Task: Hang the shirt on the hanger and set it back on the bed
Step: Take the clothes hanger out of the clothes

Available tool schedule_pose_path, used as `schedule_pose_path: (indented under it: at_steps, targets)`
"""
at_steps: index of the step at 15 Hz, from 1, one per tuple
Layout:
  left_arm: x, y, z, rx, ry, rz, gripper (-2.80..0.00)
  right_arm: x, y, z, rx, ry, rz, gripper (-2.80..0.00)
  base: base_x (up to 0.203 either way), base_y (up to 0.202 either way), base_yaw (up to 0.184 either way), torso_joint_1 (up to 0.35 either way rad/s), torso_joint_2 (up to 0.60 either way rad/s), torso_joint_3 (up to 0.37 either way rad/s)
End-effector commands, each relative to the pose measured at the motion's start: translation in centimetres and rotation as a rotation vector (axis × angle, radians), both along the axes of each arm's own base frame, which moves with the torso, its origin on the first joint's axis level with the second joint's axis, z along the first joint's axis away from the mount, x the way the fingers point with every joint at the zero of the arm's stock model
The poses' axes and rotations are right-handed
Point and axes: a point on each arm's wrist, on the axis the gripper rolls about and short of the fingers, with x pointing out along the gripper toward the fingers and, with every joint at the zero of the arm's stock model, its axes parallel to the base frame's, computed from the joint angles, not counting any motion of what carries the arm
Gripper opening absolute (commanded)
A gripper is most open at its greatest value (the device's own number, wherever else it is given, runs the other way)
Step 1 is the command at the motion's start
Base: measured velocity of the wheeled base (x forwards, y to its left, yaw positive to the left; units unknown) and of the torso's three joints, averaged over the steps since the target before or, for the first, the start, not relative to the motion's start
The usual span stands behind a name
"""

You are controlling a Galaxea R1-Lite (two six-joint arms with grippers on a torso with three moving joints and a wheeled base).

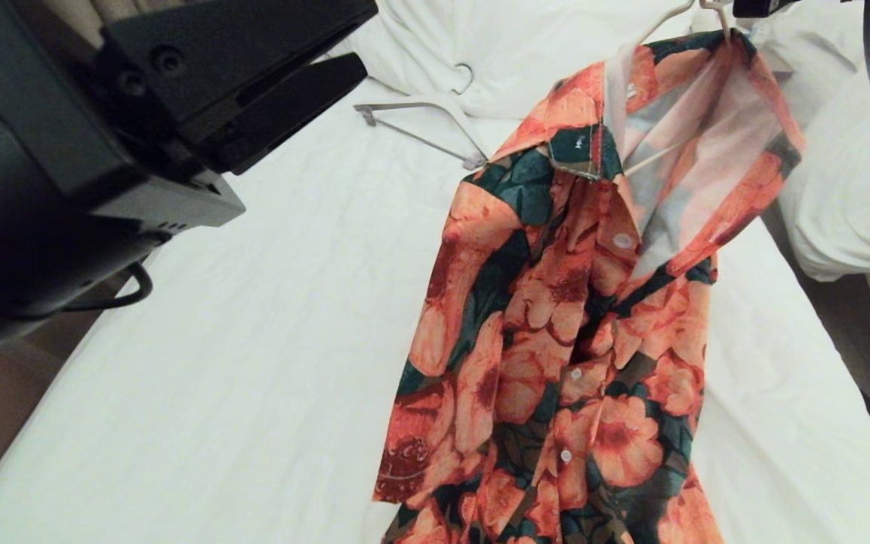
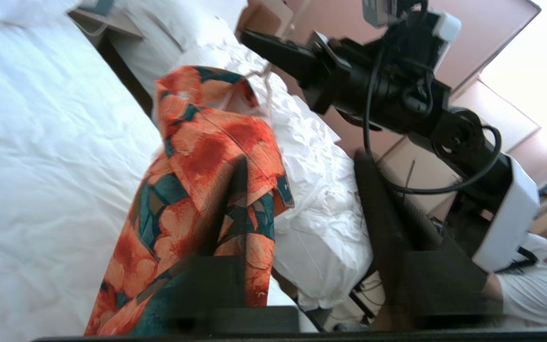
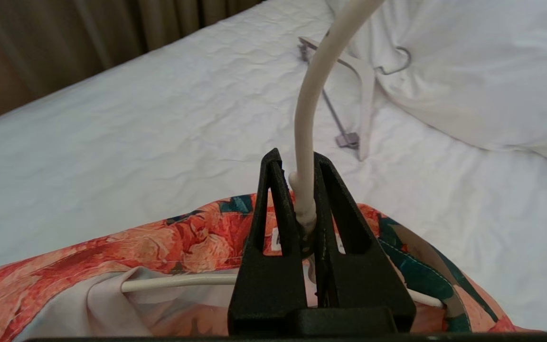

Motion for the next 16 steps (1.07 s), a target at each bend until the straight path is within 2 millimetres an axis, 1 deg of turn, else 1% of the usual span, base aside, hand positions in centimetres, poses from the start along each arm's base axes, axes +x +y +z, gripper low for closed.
schedule_pose_path:
  at_steps: [1,3,5,8,13,16]
  targets:
    - [0.0,0.8,0.6,-0.023,-0.018,0.028,-2.80,0.2,-0.4,0.0,-0.007,-0.004,-0.018,-2.80,0.000,0.000,0.000,0.000,0.00,0.000]
    - [-0.1,1.4,1.1,-0.037,-0.032,0.044,-2.80,0.3,-1.0,0.1,-0.007,-0.012,-0.040,-2.80,0.000,0.000,0.000,0.000,0.00,0.000]
    - [-0.1,1.5,1.2,-0.042,-0.035,0.048,-2.80,0.4,-1.4,0.2,-0.005,-0.017,-0.053,-2.80,0.000,0.000,0.000,0.034,-0.17,-0.141]
    - [0.0,1.5,1.2,-0.040,-0.035,0.051,-2.80,0.3,-1.6,1.0,0.025,-0.082,-0.060,-2.80,0.000,0.000,0.000,0.092,-0.41,-0.306]
    - [0.1,1.4,1.1,-0.036,-0.033,0.052,-2.80,0.2,-1.8,1.2,0.040,-0.101,-0.068,-2.80,0.000,0.000,0.000,0.146,-0.50,-0.360]
    - [0.2,1.3,1.0,-0.032,-0.029,0.053,-2.80,0.0,-2.3,1.3,0.066,-0.106,-0.079,-2.80,0.000,0.000,0.000,0.179,-0.54,-0.358]
